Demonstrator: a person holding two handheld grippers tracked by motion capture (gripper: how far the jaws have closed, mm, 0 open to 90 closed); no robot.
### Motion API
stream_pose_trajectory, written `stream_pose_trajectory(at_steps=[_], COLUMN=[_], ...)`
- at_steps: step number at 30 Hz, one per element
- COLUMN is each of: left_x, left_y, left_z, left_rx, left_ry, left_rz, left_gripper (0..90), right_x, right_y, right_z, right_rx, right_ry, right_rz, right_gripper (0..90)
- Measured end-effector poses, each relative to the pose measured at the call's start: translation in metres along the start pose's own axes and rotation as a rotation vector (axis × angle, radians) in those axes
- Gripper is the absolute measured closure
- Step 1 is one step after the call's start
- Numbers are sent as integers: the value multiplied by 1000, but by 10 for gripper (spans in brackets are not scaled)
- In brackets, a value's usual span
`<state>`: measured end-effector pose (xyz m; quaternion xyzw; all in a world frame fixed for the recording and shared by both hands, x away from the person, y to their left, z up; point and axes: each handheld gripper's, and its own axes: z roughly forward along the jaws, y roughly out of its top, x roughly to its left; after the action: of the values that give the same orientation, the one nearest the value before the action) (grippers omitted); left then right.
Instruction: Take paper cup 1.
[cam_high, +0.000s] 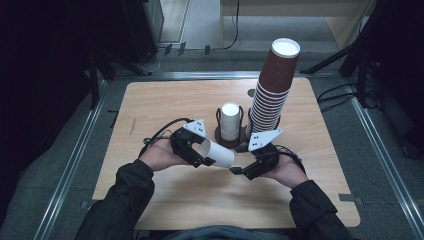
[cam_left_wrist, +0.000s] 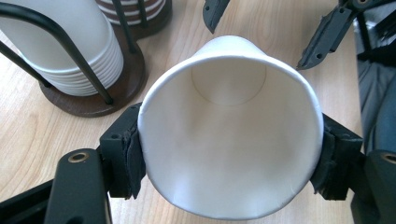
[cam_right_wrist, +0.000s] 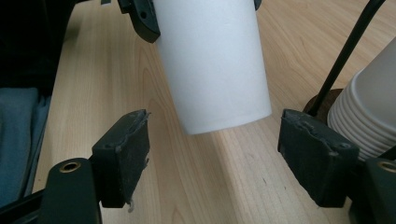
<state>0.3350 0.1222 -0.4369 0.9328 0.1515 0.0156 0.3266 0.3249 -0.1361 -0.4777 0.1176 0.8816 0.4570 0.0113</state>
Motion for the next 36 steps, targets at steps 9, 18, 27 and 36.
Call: stream_pose_trajectory(at_steps=[9,18,27,36], left_x=[-7,-13,-16,-16], left_y=[6,10,12,10], left_z=[11,19,24,23], left_rx=[49,59,78,70], left_ry=[-12,-41,-54,-53], left_rz=[36,56,74,84], left_gripper=[260,256,253,205], right_x=[2,8,11,13], right_y=[1,2,3,4], right_z=[13,27,31,32], right_rx=[49,107,112,112], right_ry=[5,12,24,25], right_rz=[-20,-48,-73,-93], right_gripper=[251,252,320,325])
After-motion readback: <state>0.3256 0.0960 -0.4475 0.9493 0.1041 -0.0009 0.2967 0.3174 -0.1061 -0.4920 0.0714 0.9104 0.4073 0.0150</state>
